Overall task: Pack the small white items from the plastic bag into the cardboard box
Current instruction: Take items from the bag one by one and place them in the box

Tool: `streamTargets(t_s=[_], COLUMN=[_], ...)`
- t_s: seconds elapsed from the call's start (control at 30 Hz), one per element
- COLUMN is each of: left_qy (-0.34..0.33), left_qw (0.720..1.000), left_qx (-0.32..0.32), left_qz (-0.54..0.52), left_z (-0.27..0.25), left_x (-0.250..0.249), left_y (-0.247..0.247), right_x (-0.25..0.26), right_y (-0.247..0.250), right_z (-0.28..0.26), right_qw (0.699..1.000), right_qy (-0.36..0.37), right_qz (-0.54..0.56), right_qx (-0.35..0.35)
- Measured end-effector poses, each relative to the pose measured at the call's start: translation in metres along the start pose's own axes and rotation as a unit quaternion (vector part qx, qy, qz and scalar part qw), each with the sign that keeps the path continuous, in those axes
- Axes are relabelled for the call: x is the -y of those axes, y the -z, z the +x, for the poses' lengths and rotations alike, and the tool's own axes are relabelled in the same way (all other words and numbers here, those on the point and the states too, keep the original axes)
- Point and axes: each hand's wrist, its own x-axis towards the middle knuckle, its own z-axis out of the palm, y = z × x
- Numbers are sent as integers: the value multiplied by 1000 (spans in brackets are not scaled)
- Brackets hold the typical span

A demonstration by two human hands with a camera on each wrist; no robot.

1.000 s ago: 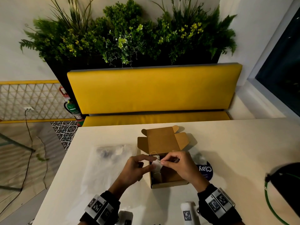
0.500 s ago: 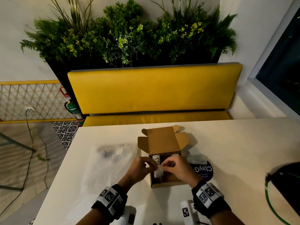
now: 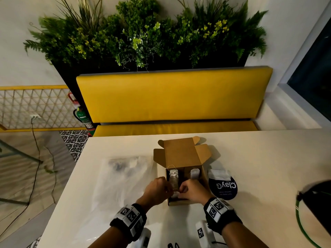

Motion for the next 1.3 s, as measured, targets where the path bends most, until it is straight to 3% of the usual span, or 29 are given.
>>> streamTargets(t_s=[0.27,0.73,0.97,1.3], left_qy=[-16,-12,8,29], left_qw=[998,997,996,997], left_qx=[-16,-31,28,7], left_qz=[50,63,86,70], left_z=[3,2,8,11], left_x=[-7,-6,-6,-9], left_y=[-1,2,3,5], right_x=[5,14,14,12], right_y=[-7,-13,-16,-22], right_z=[11,6,7,7], right_qw=[997,993,993,989], right_qy=[-60,-110,-115,-115], right_qz=[-31,31,-4,-68], right_qx=[27,-25,10,-66])
